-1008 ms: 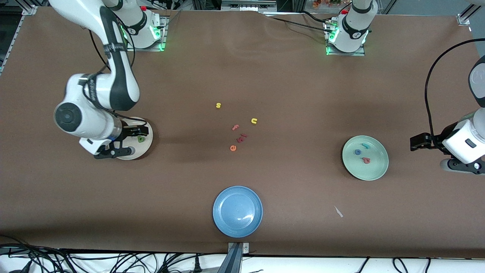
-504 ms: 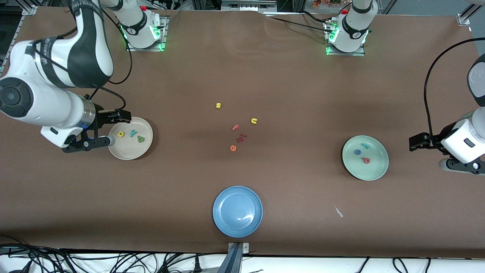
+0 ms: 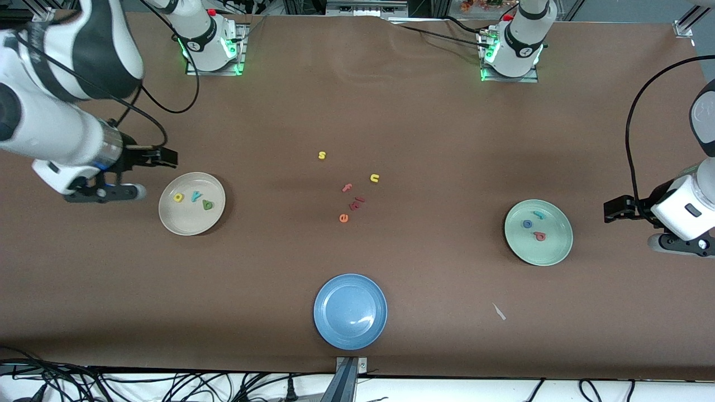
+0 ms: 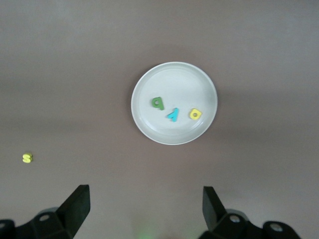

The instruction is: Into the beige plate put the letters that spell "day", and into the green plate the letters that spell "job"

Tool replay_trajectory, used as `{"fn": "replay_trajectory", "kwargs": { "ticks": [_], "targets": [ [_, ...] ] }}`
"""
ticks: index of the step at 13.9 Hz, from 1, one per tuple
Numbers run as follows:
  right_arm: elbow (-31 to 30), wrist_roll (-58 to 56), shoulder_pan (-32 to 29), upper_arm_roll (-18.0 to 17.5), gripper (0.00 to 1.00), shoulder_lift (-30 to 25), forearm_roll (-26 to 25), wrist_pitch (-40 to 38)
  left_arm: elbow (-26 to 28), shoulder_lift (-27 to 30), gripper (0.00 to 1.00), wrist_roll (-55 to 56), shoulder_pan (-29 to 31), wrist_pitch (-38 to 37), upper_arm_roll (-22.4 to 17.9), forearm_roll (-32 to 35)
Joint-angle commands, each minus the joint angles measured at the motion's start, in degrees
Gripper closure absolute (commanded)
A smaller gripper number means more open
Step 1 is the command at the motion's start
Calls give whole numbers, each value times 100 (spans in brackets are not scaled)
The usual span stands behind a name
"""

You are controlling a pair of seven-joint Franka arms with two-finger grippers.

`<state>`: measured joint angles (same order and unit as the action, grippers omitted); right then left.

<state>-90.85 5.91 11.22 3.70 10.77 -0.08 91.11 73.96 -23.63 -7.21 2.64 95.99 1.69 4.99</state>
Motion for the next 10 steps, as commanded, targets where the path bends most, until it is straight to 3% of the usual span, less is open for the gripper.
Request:
{"fn": "replay_trajectory", "kwargs": {
  "ticks": [1, 5, 10],
  "targets": [
    [-479, 43, -629, -344, 0, -925, -18, 214, -48, 26, 0, -35, -27, -11, -11, 134],
    [-276, -807, -946, -283, 0, -1200, -1, -198, -39, 26, 0, -35, -27, -11, -11, 143],
    [-354, -846, -1219, -502, 0, -1296, 43, 74, -48, 26, 0, -44, -18, -11, -11, 143]
  ]
}}
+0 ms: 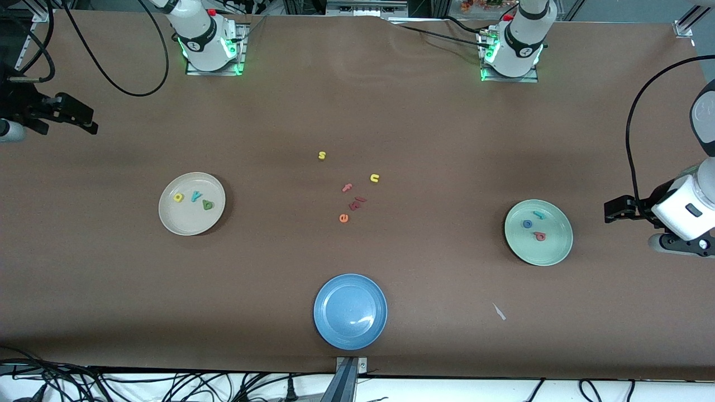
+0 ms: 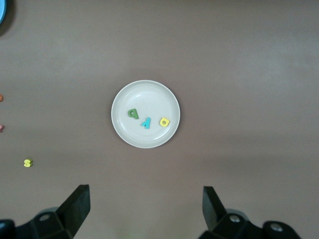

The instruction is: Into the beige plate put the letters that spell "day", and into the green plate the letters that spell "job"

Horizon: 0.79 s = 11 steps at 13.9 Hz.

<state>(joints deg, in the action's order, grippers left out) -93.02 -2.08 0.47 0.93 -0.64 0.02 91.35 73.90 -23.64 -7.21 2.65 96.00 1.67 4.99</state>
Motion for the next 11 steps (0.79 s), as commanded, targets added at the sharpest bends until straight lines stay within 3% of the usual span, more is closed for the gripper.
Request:
{"fn": "replay_trajectory", "kwargs": {
  "ticks": [1, 11],
  "targets": [
    [-163, -38, -161, -198, 0, -129, 50, 6, -43, 26, 0, -44, -19, -11, -9, 143],
    [-137, -20, -135, -154, 0, 29, 33, 252, -34, 26, 0, -44, -10, -11, -9, 152]
  ]
}}
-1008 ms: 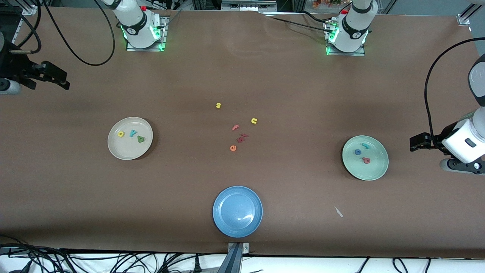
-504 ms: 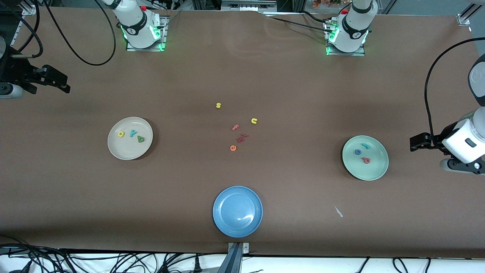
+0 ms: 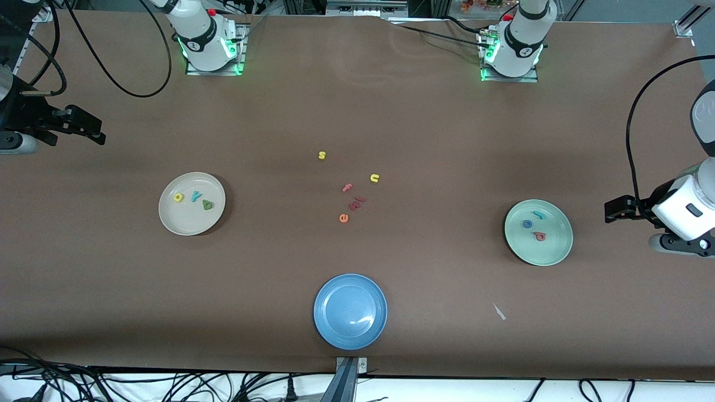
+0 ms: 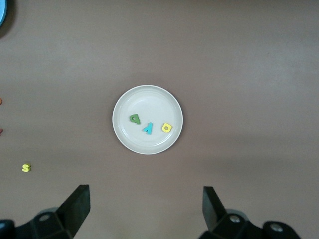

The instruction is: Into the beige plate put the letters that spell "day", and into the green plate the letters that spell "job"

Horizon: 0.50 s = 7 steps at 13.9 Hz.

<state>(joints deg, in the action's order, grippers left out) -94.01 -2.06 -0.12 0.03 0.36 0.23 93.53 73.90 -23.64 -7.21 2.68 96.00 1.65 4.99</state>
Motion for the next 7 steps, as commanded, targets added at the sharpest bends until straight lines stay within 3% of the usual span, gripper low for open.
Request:
{"fn": "replay_trajectory", "kwargs": {
  "ticks": [1, 7],
  "targets": [
    [-38, -22, -75, -65, 0, -71, 12, 43, -34, 26, 0, -44, -13, -11, -7, 152],
    [-21, -119, -75, -65, 0, -44, 21, -27, -34, 26, 0, -44, 4, -11, -7, 143]
  ]
}}
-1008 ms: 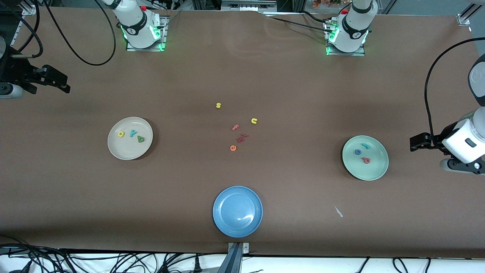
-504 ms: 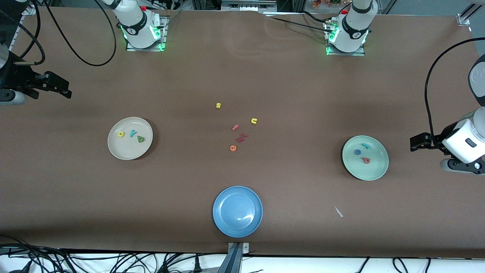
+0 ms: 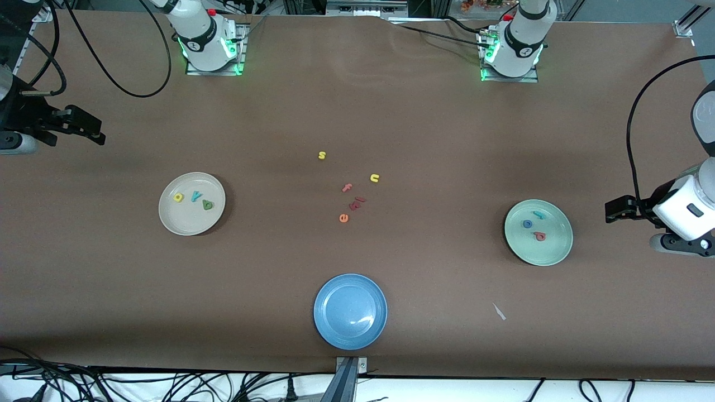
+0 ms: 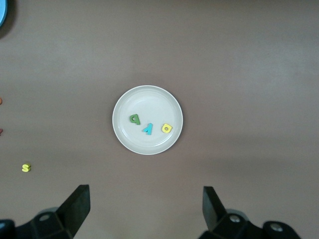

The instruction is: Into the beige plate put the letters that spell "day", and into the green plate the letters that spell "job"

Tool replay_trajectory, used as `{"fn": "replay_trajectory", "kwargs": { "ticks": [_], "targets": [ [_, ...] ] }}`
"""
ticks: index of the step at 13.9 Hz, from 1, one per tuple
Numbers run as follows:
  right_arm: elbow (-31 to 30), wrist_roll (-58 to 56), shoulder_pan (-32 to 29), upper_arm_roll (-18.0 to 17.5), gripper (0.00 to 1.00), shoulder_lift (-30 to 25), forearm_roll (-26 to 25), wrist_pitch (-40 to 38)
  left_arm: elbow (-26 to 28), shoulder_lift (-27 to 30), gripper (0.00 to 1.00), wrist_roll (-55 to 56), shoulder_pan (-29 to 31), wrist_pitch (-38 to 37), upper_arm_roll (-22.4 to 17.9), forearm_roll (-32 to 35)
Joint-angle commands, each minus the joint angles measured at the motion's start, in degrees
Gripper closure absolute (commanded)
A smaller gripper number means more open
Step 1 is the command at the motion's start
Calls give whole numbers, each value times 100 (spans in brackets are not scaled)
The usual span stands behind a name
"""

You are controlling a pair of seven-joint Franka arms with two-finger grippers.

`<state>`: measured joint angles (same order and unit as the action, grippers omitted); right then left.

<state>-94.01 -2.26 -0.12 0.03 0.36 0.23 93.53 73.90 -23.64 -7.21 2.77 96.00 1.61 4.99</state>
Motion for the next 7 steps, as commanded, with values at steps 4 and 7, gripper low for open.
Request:
{"fn": "replay_trajectory", "kwargs": {
  "ticks": [4, 7],
  "targets": [
    [-3, -38, -75, -65, 0, -36, 56, -28, -34, 26, 0, -44, -14, -11, -3, 143],
    [-3, -108, -84, -56, 0, -27, 56, -37, -34, 26, 0, -44, -14, -11, -3, 143]
  ]
}}
